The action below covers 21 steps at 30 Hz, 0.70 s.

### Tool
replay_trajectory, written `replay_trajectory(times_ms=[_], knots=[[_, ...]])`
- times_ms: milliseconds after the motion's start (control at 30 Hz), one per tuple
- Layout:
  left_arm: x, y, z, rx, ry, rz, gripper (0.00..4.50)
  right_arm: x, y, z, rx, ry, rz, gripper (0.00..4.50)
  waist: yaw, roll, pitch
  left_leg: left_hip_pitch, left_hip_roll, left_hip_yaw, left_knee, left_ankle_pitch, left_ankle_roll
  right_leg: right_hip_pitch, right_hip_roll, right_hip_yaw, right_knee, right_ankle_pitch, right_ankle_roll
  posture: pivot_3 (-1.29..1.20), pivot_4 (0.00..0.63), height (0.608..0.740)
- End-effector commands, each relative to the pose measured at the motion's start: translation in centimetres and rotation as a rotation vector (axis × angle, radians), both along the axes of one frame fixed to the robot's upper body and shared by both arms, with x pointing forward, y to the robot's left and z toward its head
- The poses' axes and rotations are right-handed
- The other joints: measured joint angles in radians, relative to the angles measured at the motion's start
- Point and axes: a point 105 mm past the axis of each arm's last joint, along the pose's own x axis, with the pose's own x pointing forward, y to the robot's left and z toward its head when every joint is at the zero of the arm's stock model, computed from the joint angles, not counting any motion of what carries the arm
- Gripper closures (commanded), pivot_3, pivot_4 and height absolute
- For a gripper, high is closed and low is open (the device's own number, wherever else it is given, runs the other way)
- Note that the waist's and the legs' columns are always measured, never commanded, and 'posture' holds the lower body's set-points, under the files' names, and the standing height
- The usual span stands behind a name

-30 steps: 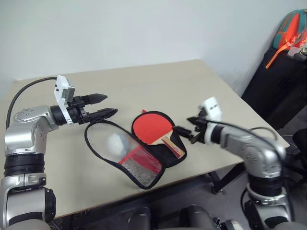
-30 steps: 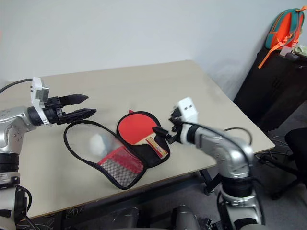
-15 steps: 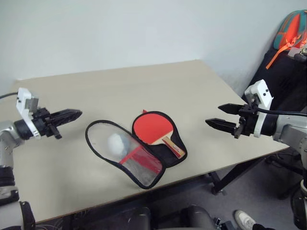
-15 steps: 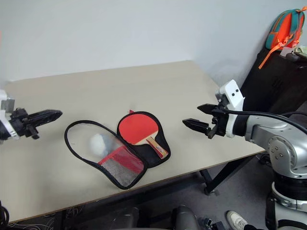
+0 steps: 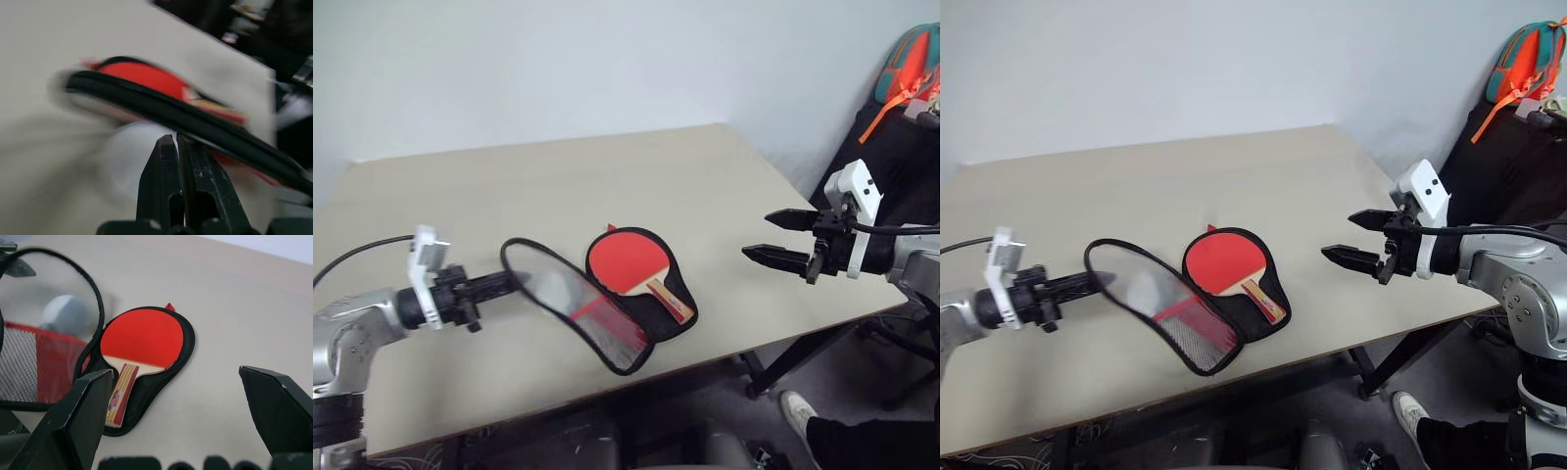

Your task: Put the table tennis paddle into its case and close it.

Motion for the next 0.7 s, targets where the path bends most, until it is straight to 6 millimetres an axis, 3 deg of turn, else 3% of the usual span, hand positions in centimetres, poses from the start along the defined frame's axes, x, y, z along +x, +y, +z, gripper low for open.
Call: replay_trajectory(times_ms=[33,333,533,700], knots=[[0.0,-3.4,3.6,-0.07,-0.088,-0.094,4.49,-0.1,0.0,1.6,-0.001,-0.065,0.004,0.0,0.0,-0.001,0.0,0.0,0.0,0.0,0.001,0.0,0.0,0.002,0.001,0.0,0.0,0.0,0.0,0.0,0.0,0.715],[2.6,-9.9,6.2,-0.137,-0.19,-0.109,4.49,0.0,0.2,1.7,0.003,-0.068,-0.01,0.0,0.003,0.0,0.0,0.003,0.0,-0.003,0.004,0.0,0.0,0.01,0.004,-0.002,-0.001,0.001,0.002,0.0,0.0,0.715],[3.6,-11.6,2.5,-0.07,-0.1,-0.026,4.49,0.1,0.6,1.6,0.023,-0.064,-0.018,0.0,0.0,0.0,-0.001,0.003,0.0,-0.003,0.005,0.0,0.001,0.01,0.005,-0.001,-0.001,0.001,0.003,0.0,0.0,0.715],[2.8,-12.1,3.4,-0.121,-0.122,-0.076,4.49,-0.1,0.9,1.2,0.034,-0.054,-0.018,0.0,0.002,0.0,-0.001,0.003,0.001,-0.004,0.006,0.0,0.001,0.01,0.005,-0.002,-0.001,0.001,0.002,0.0,0.0,0.715]])
